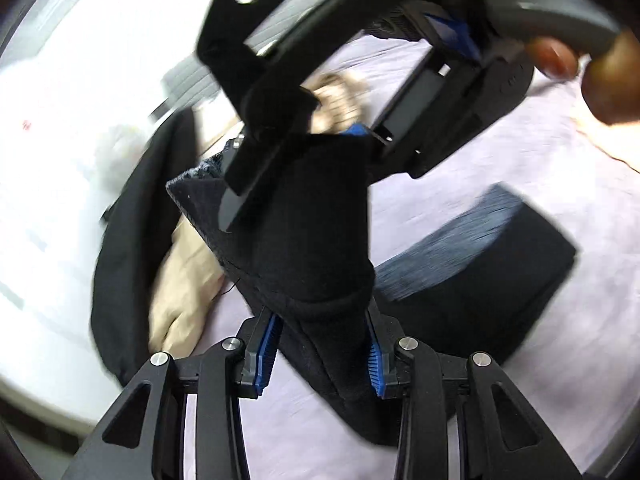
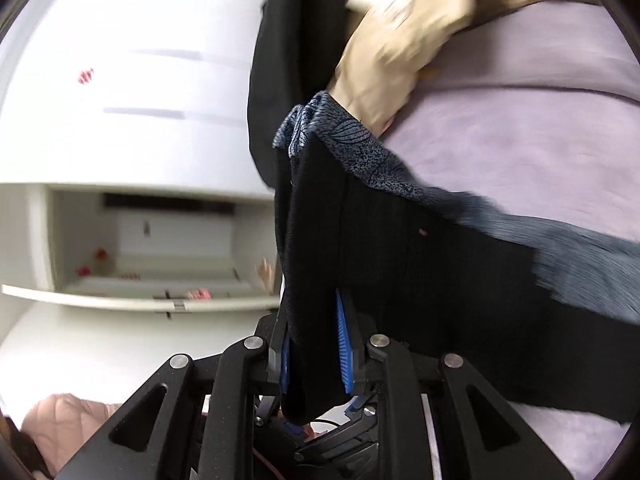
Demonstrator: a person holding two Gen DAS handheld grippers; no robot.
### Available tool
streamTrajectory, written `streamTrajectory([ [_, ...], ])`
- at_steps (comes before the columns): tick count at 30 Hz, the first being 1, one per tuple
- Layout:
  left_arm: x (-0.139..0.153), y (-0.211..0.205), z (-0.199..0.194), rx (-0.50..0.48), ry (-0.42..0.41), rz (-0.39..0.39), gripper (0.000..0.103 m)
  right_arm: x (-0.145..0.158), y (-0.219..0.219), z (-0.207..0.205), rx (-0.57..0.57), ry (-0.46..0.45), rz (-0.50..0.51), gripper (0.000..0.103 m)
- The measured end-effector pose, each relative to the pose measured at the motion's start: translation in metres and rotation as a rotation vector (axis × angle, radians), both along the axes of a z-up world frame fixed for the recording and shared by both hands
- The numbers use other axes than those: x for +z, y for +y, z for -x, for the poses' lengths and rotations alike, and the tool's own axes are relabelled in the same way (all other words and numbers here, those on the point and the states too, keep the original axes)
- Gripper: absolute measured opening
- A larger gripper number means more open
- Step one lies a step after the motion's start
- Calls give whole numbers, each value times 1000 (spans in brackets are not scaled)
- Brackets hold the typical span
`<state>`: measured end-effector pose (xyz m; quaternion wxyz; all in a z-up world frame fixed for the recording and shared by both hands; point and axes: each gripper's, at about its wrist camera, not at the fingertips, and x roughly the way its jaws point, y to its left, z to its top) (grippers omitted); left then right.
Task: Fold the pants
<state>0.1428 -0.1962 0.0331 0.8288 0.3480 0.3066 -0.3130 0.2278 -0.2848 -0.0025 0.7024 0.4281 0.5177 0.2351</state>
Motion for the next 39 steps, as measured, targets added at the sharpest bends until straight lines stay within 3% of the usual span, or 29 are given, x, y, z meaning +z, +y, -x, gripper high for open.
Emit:
streamTrajectory([
  [4, -17, -62, 42, -142, 10, -60, 38, -27, -79, 70, -166, 12, -56, 21],
  [8, -56, -118, 88, -252, 23, -145, 38, -83, -139, 129, -303, 66, -91, 21],
  [12, -103, -150, 117, -311, 54, -230, 38, -134, -175, 157, -362, 125, -99, 21],
  [16, -126, -162, 117, -310, 53, -282, 38, -179, -190, 174, -402, 175, -137, 20],
  [19, -126, -155, 110, -304, 68, -284, 47, -186, -190, 181, -400, 177, -125, 24],
  [20, -123, -151, 103, -307, 119, -278, 52, -184, -190, 181, -398, 184, -108, 24],
  [23, -107, -133, 86, -281, 213, -243, 52, -166, -187, 180, -376, 208, -23, 28],
  [24, -100, -127, 81, -268, 246, -227, 52, -159, -185, 178, -371, 215, 15, 31],
  [26, -80, -105, 60, -185, 315, -178, 72, -146, -180, 177, -371, 251, 164, 49],
  [29, -58, -74, 31, -59, 318, -113, 73, -119, -174, 178, -365, 297, 362, 49],
  [32, -46, -42, -15, 94, 334, -53, 73, -98, -165, 179, -379, 263, 403, 47],
  [36, -73, -10, -57, 298, 420, -68, 73, -83, -136, 163, -325, 189, 419, 47],
  [39, -107, 10, -73, 368, 530, -81, 73, -100, -107, 150, -220, 226, 538, 47],
])
